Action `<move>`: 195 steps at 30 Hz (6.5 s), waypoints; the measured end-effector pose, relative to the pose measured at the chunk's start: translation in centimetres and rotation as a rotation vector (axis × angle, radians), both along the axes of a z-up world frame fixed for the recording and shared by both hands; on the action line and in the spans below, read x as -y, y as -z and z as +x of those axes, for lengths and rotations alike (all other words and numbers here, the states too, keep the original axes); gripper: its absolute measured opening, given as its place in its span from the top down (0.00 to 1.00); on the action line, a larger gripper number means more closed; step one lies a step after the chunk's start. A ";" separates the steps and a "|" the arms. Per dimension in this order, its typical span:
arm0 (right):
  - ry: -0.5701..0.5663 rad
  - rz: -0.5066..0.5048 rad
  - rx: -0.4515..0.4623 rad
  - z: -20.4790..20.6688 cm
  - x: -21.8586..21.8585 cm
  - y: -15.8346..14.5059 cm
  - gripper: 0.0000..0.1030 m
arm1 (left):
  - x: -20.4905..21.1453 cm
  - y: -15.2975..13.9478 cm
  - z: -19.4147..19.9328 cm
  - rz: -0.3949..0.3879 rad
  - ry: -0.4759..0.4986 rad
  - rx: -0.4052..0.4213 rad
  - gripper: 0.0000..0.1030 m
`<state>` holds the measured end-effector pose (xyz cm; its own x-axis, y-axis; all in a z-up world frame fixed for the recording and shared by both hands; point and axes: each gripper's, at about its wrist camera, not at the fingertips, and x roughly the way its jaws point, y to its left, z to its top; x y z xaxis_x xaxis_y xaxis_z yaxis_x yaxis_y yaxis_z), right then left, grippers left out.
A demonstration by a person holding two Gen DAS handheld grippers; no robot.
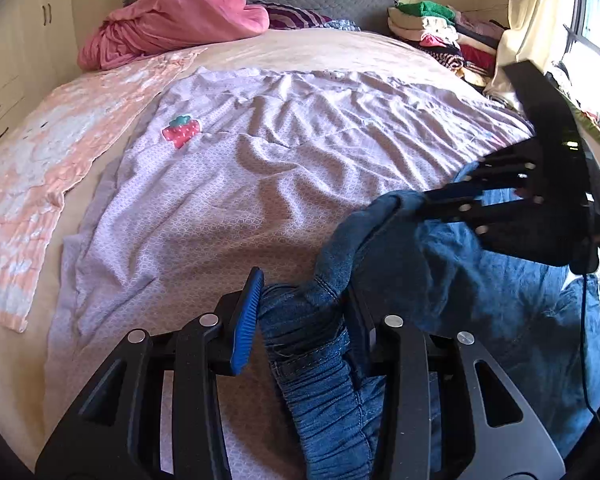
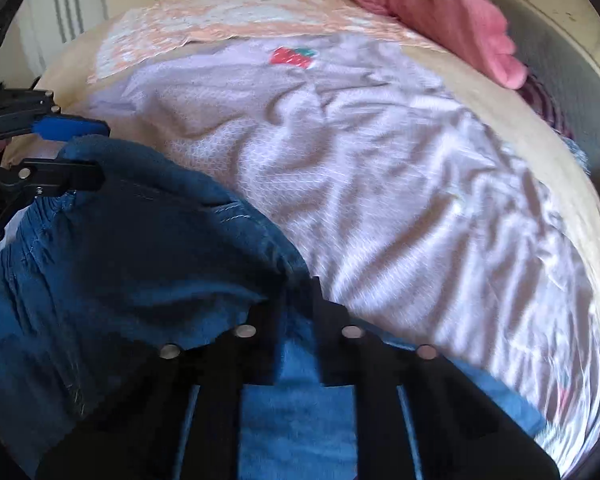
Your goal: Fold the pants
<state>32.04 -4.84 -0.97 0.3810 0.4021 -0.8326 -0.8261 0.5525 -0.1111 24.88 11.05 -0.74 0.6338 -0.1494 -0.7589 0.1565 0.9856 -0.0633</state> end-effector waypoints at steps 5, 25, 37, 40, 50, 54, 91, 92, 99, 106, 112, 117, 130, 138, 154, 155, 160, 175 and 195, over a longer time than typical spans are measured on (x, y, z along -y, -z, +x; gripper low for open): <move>0.062 0.114 0.056 -3.0 3.1 -3.7 0.94 | 0.0 -1.7 -1.5 -0.019 0.013 0.049 0.70; 0.064 0.285 0.039 -24.1 10.2 -6.9 0.94 | 2.5 -3.0 -17.0 -0.007 0.206 0.182 0.69; 0.063 0.268 -0.102 -30.3 8.7 -0.9 0.94 | 2.0 0.8 -21.5 0.031 0.172 0.051 0.67; 0.058 0.273 -0.106 -31.1 7.9 -0.5 0.94 | 1.4 0.5 -21.4 0.013 0.104 0.050 0.66; 0.088 0.232 -0.181 -29.9 7.1 2.4 0.91 | -0.4 1.6 -21.8 -0.048 0.040 -0.030 0.43; 0.092 0.243 -0.197 -29.5 7.2 2.5 0.91 | -2.1 -0.1 -23.3 -0.055 -0.009 -0.023 0.41; 0.277 0.287 -0.249 -20.7 9.5 0.8 0.52 | 8.5 3.1 -20.2 -0.065 0.172 -0.077 0.45; 0.278 0.322 -0.244 -20.8 10.4 -0.2 0.51 | 8.3 2.5 -20.3 -0.078 0.164 -0.072 0.41; 0.401 0.403 -0.137 -18.4 16.1 -5.1 0.38 | 10.1 -3.6 -21.4 -0.130 0.232 0.042 0.28; 0.537 0.347 -0.098 -14.3 18.4 -5.1 0.30 | 16.2 -1.4 -18.4 -0.175 0.344 -0.034 0.26; 0.593 0.286 -0.110 -10.7 18.0 -3.4 0.25 | 17.7 1.7 -15.8 -0.262 0.310 -0.121 0.26; 0.619 0.241 -0.134 -7.4 16.5 -1.7 0.23 | 18.5 2.9 -15.0 -0.256 0.300 -0.148 0.43; 0.713 0.119 -0.193 -1.7 13.9 2.8 0.52 | 19.3 4.3 -14.2 -0.295 0.331 -0.184 0.66; 0.714 0.272 -0.158 -3.6 18.0 -0.2 0.89 | 18.8 4.0 -13.9 -0.339 0.333 -0.191 0.66; 0.805 0.580 -0.082 -12.9 29.4 -8.8 0.90 | 19.7 1.8 -14.3 -0.328 0.378 -0.154 1.00; 0.812 0.596 -0.077 -13.8 30.1 -9.2 0.90 | 19.7 1.3 -14.5 -0.319 0.384 -0.140 1.00; 0.844 0.672 -0.070 -18.4 33.2 -10.2 0.90 | 20.3 -0.3 -15.4 -0.285 0.434 -0.093 1.00; 0.989 0.648 -0.255 -30.3 38.0 -2.3 0.90 | 21.5 1.3 -20.2 -0.177 0.550 -0.098 1.00; 1.064 0.627 -0.381 -33.5 39.3 3.5 0.90 | 23.7 4.8 -21.9 -0.017 0.568 -0.123 0.97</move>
